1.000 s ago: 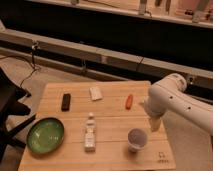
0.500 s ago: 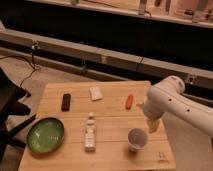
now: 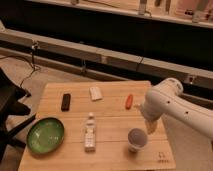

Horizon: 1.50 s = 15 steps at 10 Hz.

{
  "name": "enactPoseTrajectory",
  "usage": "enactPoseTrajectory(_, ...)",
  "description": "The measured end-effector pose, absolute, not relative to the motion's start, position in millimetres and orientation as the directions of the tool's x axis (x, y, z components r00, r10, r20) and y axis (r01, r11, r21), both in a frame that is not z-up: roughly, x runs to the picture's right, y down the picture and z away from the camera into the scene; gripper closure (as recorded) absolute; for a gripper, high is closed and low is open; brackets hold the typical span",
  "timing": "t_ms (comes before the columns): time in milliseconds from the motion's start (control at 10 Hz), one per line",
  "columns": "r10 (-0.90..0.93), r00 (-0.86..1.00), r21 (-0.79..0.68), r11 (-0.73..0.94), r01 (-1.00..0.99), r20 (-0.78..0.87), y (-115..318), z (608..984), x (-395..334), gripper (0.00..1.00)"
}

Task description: Pick up the ceramic cup

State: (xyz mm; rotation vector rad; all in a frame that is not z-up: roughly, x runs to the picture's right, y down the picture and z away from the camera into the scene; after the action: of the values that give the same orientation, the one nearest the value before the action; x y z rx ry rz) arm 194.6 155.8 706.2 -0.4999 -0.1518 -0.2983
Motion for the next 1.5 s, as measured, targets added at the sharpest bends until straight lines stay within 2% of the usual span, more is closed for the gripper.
enactPoseTrajectory(1500, -0.274, 0.921, -0.410, 0.833, 0.372, 0.279, 171.4, 707.7, 166.0, 0.20)
